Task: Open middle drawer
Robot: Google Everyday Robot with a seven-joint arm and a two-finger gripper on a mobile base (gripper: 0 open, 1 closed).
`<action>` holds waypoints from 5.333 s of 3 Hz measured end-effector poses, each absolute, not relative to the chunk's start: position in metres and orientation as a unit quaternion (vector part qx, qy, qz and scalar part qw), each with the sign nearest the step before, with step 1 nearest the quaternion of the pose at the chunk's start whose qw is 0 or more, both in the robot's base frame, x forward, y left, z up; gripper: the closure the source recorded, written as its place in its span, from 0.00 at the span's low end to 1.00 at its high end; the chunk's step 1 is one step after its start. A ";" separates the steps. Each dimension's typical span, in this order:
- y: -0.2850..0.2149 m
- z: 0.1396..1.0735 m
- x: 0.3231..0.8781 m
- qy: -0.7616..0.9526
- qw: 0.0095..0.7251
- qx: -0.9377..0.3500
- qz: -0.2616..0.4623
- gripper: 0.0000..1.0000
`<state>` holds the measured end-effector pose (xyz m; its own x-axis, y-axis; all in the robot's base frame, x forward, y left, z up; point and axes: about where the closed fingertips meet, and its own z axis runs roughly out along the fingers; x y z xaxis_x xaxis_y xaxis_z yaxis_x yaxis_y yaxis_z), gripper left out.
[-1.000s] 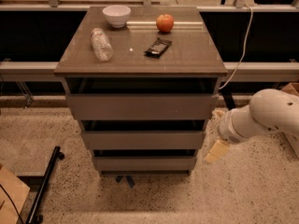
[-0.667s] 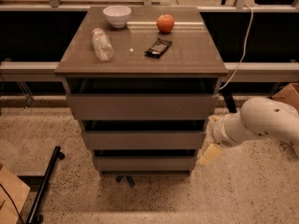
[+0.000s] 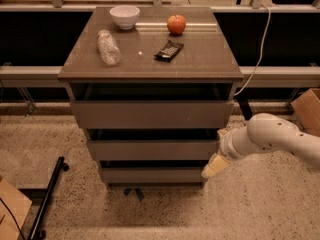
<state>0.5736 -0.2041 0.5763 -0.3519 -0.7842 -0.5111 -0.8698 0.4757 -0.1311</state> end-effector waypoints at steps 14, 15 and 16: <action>-0.153 0.431 0.685 0.828 0.267 -0.454 0.191 0.57; -0.153 0.429 0.681 0.828 0.253 -0.462 0.193 0.34; -0.153 0.429 0.681 0.828 0.253 -0.462 0.193 0.11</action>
Offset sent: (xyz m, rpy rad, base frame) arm 0.0658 0.0069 -0.0963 0.1295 0.0928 -0.0154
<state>0.6810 -0.1525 0.4289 -0.4452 -0.6668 -0.5976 -0.8622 0.4993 0.0851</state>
